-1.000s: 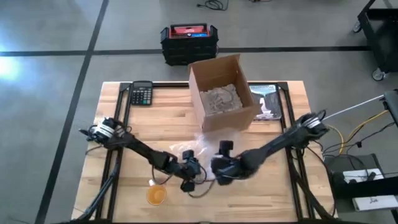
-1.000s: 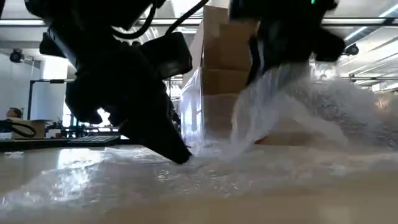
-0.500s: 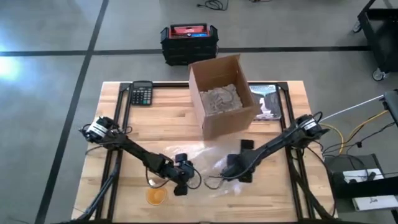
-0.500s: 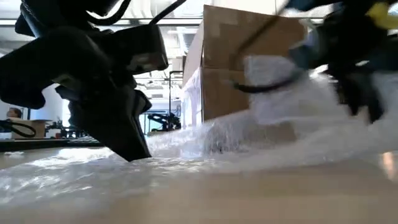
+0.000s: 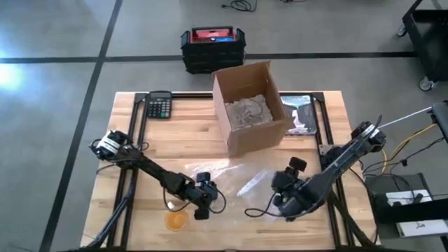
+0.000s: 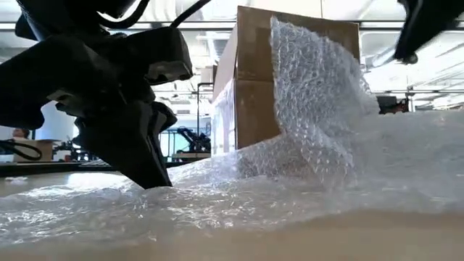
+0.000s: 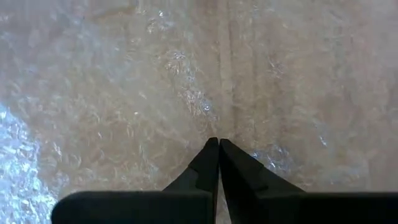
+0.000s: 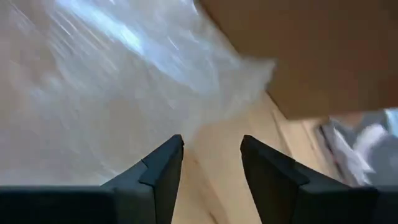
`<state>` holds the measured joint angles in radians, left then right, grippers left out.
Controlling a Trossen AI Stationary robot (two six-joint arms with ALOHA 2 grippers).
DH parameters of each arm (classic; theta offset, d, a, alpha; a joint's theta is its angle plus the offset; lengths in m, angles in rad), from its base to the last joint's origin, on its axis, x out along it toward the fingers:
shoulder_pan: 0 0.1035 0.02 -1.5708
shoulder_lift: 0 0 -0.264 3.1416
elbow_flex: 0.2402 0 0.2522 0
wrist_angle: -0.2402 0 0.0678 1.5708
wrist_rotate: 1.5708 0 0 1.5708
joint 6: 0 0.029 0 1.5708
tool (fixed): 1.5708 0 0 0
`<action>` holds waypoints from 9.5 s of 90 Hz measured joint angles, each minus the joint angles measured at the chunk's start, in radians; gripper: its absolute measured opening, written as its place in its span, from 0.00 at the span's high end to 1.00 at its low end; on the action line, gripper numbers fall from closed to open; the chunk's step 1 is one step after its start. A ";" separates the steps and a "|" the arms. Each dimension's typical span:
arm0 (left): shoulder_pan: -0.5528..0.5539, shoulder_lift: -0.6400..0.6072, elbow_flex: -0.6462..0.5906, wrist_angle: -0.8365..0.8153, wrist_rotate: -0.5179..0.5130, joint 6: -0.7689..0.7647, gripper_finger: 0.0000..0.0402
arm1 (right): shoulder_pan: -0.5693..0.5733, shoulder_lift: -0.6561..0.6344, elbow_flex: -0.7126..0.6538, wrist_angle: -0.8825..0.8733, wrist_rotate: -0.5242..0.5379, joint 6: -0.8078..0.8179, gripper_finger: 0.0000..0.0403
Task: Wrap mug
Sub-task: Wrap the yellow cup in bubble wrap
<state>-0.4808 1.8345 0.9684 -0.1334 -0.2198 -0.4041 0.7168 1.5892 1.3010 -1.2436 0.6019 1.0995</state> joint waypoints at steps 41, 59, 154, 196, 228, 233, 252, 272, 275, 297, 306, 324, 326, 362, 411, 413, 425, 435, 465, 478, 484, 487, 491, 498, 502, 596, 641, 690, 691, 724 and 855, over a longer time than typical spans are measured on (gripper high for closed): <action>0.021 -0.029 -0.002 -0.032 -0.051 0.047 1.00 | 0.056 0.016 0.000 0.230 0.107 -0.190 0.56; 0.017 -0.033 0.000 -0.005 -0.041 0.021 1.00 | 0.035 0.004 0.020 0.248 0.125 -0.261 0.59; 0.025 -0.067 -0.008 0.102 -0.033 0.027 1.00 | -0.406 0.352 0.003 0.632 -0.502 -0.930 0.89; 0.020 -0.075 -0.193 0.067 0.009 -0.230 1.00 | -0.266 0.195 0.002 -0.133 -0.506 -0.603 0.92; 0.008 -0.155 -0.214 0.004 0.050 -0.234 1.00 | -0.050 -0.041 -0.004 -0.239 -0.447 -0.133 0.93; 0.007 -0.178 -0.210 0.000 0.050 -0.226 1.00 | -0.014 -0.074 -0.005 -0.203 -0.395 -0.078 0.93; 0.005 -0.265 -0.152 0.056 -0.027 -0.131 1.00 | 0.055 -0.100 -0.026 0.284 -0.117 -0.364 0.92; 0.029 -0.210 -0.132 0.284 -0.053 0.025 1.00 | -0.104 0.011 -0.117 0.684 -0.231 -0.704 0.95; 0.034 -0.189 -0.131 0.312 -0.054 0.035 1.00 | -0.136 0.035 -0.124 0.717 -0.256 -0.727 0.96; 0.079 -0.047 -0.131 0.353 -0.060 0.018 1.00 | -0.338 0.215 -0.137 0.764 -0.412 -0.820 0.99; 0.082 0.002 -0.133 0.331 -0.062 -0.032 1.00 | -0.371 0.266 -0.134 0.749 -0.419 -0.824 1.00; 0.054 0.017 -0.125 0.180 -0.065 -0.133 1.00 | -0.389 0.267 -0.133 0.472 -0.418 -0.758 1.00; 0.049 0.017 -0.126 0.155 -0.064 -0.136 1.00 | -0.388 0.262 -0.133 0.433 -0.418 -0.748 1.00; 0.003 0.013 -0.131 0.079 -0.062 -0.159 1.00 | -0.346 0.050 -0.257 0.035 -0.434 -0.470 0.99; -0.002 -0.113 -0.122 0.030 -0.055 -0.085 1.00 | -0.331 -0.352 -0.347 0.017 -0.375 -0.128 0.99; -0.002 -0.129 -0.119 0.027 -0.058 -0.079 1.00 | -0.331 -0.362 -0.340 0.030 -0.372 -0.141 0.99; 0.000 -0.251 -0.098 0.035 -0.075 -0.048 1.00 | -0.331 -0.403 -0.321 0.154 -0.361 -0.226 0.99; 0.004 -0.341 -0.101 0.002 -0.072 -0.043 0.96 | -0.331 -0.409 -0.321 0.202 -0.360 -0.271 0.97; -0.048 -0.594 -0.097 -0.155 0.389 -0.246 0.65 | -0.328 -0.399 -0.330 0.202 -0.366 -0.272 0.72; -0.121 -0.624 -0.097 -0.267 0.390 -0.333 0.68 | -0.328 -0.398 -0.330 0.202 -0.367 -0.273 0.62; -0.147 -0.626 -0.097 -0.309 0.389 -0.388 0.73 | -0.328 -0.398 -0.330 0.202 -0.367 -0.272 0.58; -0.159 -0.625 -0.097 -0.326 0.390 -0.405 0.75 | -0.328 -0.398 -0.330 0.202 -0.367 -0.271 0.57; -0.170 -0.621 -0.097 -0.328 0.390 -0.417 0.79 | -0.328 -0.398 -0.330 0.202 -0.367 -0.271 0.55; -0.180 -0.619 -0.097 -0.326 0.391 -0.418 0.84 | -0.328 -0.398 -0.330 0.202 -0.367 -0.271 0.54; -0.180 -0.619 -0.097 -0.326 0.390 -0.411 0.87 | -0.328 -0.398 -0.330 0.202 -0.367 -0.271 0.53; -0.179 -0.549 -0.107 -0.478 0.264 -0.253 0.51 | -0.328 -0.398 -0.377 0.222 -0.343 -0.193 0.52; -0.174 -0.425 -0.049 -0.522 0.253 -0.250 0.97 | -0.328 -0.398 -0.332 0.228 -0.350 -0.256 0.58; -0.053 -0.378 0.185 -0.452 -0.111 0.029 1.00 | -0.326 -0.399 -0.005 0.014 -0.445 -0.405 0.58; -0.046 -0.372 0.179 -0.437 -0.111 0.032 1.00 | -0.326 -0.399 -0.002 0.014 -0.445 -0.405 0.58; -0.003 -0.135 0.105 -0.274 0.040 -0.016 1.00 | -0.314 -0.394 -0.104 0.228 -0.436 -0.412 0.46; -0.053 -0.229 0.095 -0.388 -0.051 -0.050 1.00 | -0.321 0.172 0.162 -0.048 0.108 -0.563 0.73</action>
<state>-0.5343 1.6050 1.0633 -0.5216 -0.2713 -0.4541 0.3962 1.7609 1.4629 -1.2915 0.7095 0.5366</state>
